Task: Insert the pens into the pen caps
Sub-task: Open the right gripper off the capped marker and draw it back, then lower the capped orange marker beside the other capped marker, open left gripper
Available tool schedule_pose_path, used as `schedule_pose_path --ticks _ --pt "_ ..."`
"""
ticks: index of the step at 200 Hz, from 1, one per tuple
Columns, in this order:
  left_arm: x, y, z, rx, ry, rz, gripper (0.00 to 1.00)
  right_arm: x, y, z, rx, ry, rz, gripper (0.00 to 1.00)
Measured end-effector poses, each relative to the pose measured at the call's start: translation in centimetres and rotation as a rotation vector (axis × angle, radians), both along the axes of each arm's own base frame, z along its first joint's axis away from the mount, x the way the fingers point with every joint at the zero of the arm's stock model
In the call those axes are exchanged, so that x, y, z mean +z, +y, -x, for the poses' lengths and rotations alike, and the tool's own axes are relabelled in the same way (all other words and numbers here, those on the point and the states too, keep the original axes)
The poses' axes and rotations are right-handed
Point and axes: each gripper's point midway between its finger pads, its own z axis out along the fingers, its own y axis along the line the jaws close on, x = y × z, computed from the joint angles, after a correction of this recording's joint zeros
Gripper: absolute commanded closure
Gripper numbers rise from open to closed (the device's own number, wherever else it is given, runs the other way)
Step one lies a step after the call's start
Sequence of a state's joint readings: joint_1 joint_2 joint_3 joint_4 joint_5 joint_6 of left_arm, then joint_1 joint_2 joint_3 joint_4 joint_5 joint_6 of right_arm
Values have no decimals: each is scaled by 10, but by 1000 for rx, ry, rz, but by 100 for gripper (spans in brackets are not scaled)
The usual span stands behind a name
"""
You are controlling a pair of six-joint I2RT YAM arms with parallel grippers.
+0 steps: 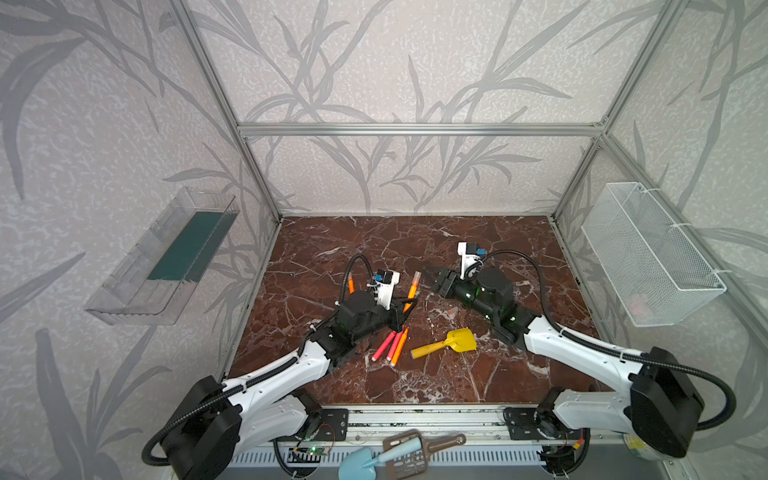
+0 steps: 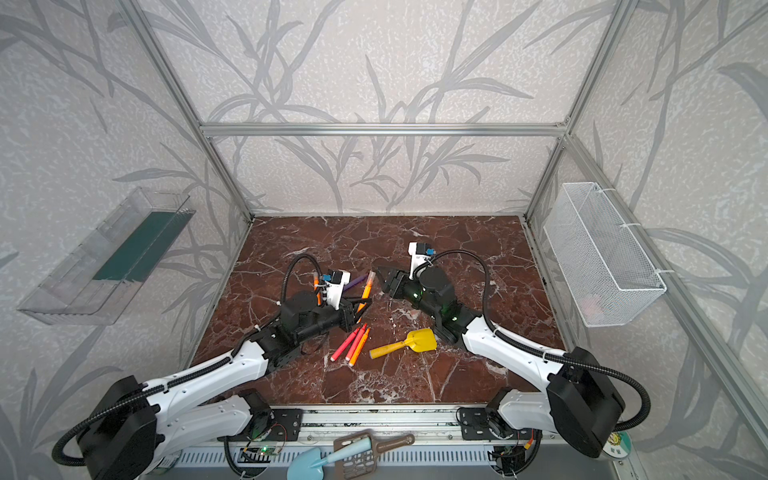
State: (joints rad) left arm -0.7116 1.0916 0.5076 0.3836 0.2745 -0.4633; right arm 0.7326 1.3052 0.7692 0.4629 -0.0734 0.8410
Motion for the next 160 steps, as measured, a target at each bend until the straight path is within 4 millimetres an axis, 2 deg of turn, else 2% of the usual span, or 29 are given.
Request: schedule_pose_path --ticks 40,74,134,160 --pt "-8 -2 -2 -2 15 -15 100 -11 22 -9 59 52 2 46" --pt "-12 -2 -2 -3 17 -25 100 -19 32 -9 96 88 -3 59" --pt "-11 -2 -3 0 7 -30 100 -28 41 -9 133 125 0 86" --pt "-11 2 -7 17 8 -30 100 -27 43 -7 147 123 -5 94"
